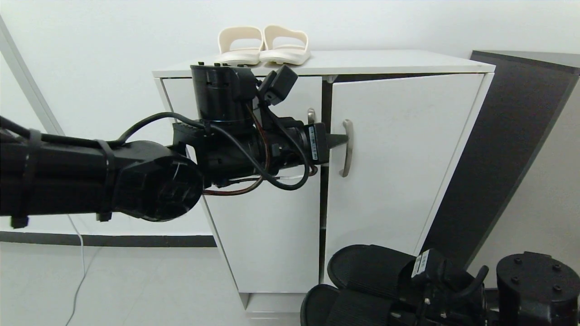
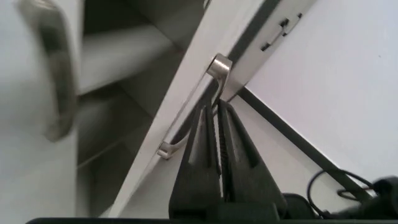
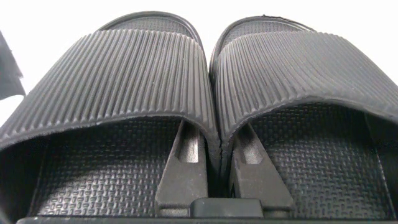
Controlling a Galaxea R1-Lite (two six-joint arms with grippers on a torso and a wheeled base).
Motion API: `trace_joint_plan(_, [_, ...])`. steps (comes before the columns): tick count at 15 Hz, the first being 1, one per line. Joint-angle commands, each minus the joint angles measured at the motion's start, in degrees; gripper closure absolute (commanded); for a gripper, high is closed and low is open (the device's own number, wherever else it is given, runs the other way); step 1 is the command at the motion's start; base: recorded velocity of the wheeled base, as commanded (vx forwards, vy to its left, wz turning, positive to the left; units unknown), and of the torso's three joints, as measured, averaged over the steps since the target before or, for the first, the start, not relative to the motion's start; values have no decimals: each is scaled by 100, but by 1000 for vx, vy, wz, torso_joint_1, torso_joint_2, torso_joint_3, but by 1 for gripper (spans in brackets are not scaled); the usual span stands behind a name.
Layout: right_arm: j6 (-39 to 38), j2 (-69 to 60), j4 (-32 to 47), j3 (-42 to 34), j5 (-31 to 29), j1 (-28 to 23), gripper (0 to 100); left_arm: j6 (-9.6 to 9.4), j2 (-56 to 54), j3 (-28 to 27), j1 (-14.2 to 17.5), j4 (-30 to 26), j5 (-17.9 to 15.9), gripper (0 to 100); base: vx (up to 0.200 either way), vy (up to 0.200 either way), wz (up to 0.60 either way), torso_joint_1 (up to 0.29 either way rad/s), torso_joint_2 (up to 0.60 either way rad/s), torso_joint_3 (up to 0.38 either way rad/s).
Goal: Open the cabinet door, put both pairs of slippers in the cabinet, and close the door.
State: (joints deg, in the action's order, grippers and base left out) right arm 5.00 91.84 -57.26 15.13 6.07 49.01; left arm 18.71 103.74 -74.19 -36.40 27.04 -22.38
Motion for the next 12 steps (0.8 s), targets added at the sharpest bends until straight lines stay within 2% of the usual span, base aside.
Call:
trace_joint_plan(1, [10, -88, 4, -45, -1, 48, 100, -8, -284, 212, -78, 47, -3, 100, 0, 0, 0, 0, 0, 0])
trace_joint_plan(8, [142, -97, -5, -115, -1, 83, 100, 1, -987, 1038, -192, 100, -56, 100, 0, 0, 0, 0, 0, 0])
trace_joint_plan(10, [230, -97, -5, -151, -1, 92, 100, 18, -961, 1065, -60, 109, -65, 100, 0, 0, 0, 0, 0, 0])
trace_joint_plan(12, [256, -114, -13, -247, -1, 215, 100, 27, -741, 968, 186, 109, -337, 100, 0, 0, 0, 0, 0, 0])
